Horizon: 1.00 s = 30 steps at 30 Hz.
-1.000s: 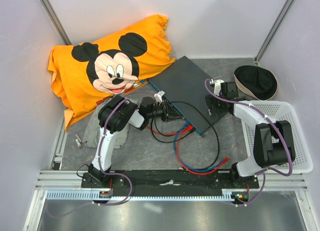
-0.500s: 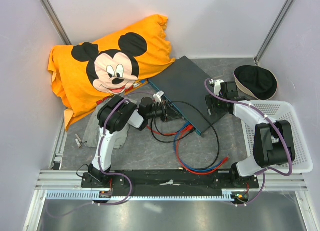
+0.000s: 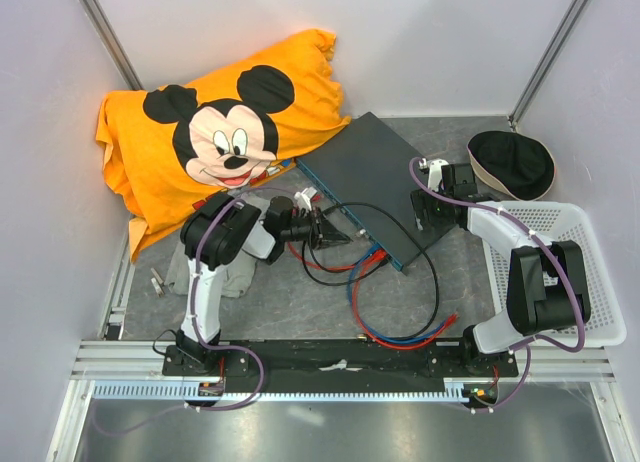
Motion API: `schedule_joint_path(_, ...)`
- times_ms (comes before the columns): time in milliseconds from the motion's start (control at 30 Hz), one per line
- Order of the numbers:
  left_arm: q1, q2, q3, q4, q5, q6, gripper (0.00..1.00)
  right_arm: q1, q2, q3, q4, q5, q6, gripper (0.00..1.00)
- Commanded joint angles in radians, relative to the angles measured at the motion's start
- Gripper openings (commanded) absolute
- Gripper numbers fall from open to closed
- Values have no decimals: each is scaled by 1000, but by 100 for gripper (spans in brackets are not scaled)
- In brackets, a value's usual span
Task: Pull the plug from the switch port
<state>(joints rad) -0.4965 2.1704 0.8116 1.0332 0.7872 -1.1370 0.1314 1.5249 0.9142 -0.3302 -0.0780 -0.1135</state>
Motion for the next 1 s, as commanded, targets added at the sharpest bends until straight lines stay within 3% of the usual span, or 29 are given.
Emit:
schedule_joint_path(0,49,-29,-26,-85,17,111,2,-10,58,-49,-58,12,-8,79)
schedule_joint_path(233,99,-170,-92,-183,118,265,2,-12,58,-58,-47,6,-11,79)
schedule_joint_path(300,95,-190,-80,-200,132,293,15,-9,58,-58,-47,1,-6,79)
schedule_joint_path(367,76,-176,-39,-197,138,293,41,-10,58,-60,-44,1,-6,79)
schedule_joint_path(400,56,-167,-23,-193,129,292,45,-10,61,-60,-43,1,-6,79)
schedule_joint_path(633,7,20,133,-105,121,188,48,-10,63,-55,-52,11,-17,79)
schedule_joint_path(967,-1,108,159,-47,139,137,47,-9,31,-64,-52,24,-28,79)
